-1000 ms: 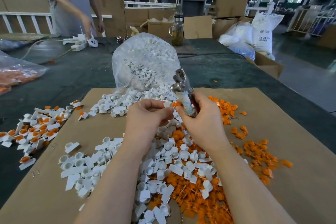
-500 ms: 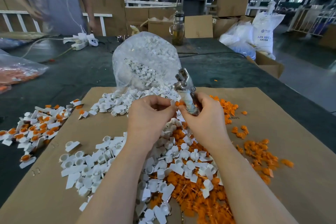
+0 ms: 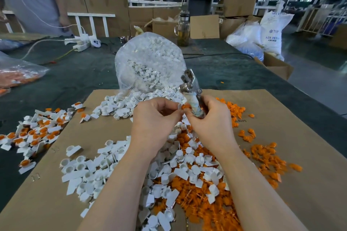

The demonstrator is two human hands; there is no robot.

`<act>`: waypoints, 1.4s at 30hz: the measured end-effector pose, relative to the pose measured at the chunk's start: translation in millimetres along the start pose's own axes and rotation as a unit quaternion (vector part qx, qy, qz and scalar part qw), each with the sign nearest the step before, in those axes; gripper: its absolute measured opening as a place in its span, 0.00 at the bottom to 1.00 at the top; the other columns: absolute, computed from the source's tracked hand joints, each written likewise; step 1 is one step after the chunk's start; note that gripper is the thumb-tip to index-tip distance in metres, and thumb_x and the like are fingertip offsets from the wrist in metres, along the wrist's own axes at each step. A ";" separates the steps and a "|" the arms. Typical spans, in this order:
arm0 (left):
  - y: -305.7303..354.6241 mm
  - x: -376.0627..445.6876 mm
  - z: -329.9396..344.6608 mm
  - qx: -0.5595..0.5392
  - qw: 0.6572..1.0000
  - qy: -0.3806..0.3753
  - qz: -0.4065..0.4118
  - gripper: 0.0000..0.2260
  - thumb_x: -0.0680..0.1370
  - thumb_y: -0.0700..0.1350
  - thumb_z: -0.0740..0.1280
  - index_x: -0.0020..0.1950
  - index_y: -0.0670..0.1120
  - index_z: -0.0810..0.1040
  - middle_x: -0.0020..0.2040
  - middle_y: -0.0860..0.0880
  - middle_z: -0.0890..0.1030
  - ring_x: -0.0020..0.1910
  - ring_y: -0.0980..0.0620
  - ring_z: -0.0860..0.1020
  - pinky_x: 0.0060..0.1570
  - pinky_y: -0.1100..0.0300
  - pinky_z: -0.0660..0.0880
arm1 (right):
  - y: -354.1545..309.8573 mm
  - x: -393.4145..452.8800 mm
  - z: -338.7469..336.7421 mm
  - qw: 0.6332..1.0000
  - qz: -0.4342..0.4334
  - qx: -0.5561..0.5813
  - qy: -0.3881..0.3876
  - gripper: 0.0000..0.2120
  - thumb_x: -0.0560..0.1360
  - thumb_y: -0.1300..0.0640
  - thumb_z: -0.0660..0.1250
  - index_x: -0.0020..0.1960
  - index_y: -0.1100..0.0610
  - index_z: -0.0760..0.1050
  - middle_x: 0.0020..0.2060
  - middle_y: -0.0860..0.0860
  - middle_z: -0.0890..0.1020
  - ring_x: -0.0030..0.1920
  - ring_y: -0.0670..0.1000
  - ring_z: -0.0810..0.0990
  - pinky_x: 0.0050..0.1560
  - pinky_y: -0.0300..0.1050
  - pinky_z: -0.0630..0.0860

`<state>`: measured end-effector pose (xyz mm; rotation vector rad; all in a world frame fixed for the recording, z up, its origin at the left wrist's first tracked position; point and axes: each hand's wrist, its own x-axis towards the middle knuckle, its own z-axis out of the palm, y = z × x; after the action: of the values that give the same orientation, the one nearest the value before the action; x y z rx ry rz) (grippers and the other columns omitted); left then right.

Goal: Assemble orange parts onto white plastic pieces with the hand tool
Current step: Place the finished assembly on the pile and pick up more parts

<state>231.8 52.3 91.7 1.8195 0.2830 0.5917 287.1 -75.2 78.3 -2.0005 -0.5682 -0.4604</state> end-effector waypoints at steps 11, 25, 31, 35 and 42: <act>0.5 -0.7 1.4 0.012 1.000 -0.002 0.022 0.06 0.71 0.42 0.78 0.38 0.52 0.84 0.33 0.57 0.84 0.34 0.58 0.82 0.37 0.65 0.80 | 1.5 1.1 -0.7 1.000 -0.007 -0.008 -0.001 0.07 0.72 0.57 0.74 0.45 0.50 0.76 0.36 0.44 0.80 0.38 0.46 0.79 0.38 0.49 0.79; -0.7 -0.2 3.5 0.008 1.000 0.016 0.002 0.06 0.72 0.43 0.77 0.38 0.53 0.84 0.34 0.57 0.84 0.34 0.57 0.82 0.34 0.68 0.78 | 3.3 4.1 -4.3 0.999 0.011 0.007 -0.040 0.08 0.73 0.57 0.73 0.51 0.52 0.79 0.39 0.41 0.81 0.41 0.41 0.79 0.38 0.33 0.76; -0.5 -0.7 4.2 0.008 0.999 0.040 0.001 0.05 0.71 0.46 0.77 0.37 0.53 0.83 0.33 0.58 0.84 0.34 0.59 0.82 0.37 0.63 0.80 | 0.8 3.2 -4.1 0.999 0.012 0.013 -0.048 0.11 0.72 0.59 0.72 0.53 0.50 0.80 0.38 0.38 0.79 0.41 0.39 0.79 0.36 0.30 0.72; -0.3 -1.0 4.5 0.005 0.999 0.047 -0.011 0.06 0.70 0.49 0.78 0.37 0.53 0.83 0.33 0.57 0.84 0.36 0.55 0.83 0.41 0.55 0.82 | 0.0 3.1 -3.9 0.998 0.017 0.012 -0.062 0.14 0.72 0.60 0.71 0.57 0.53 0.79 0.41 0.40 0.80 0.42 0.41 0.80 0.39 0.32 0.73; -0.2 1.5 2.1 -0.083 0.993 0.061 -0.049 0.05 0.72 0.42 0.77 0.42 0.47 0.83 0.35 0.52 0.85 0.35 0.55 0.85 0.41 0.60 0.82 | 2.6 4.3 -11.6 0.994 0.053 0.052 -0.075 0.11 0.74 0.60 0.69 0.56 0.55 0.79 0.44 0.48 0.83 0.45 0.47 0.82 0.48 0.52 0.81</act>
<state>234.2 51.3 91.5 1.6031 0.3914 0.6408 291.1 -85.7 84.1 -1.9644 -0.5645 -0.2131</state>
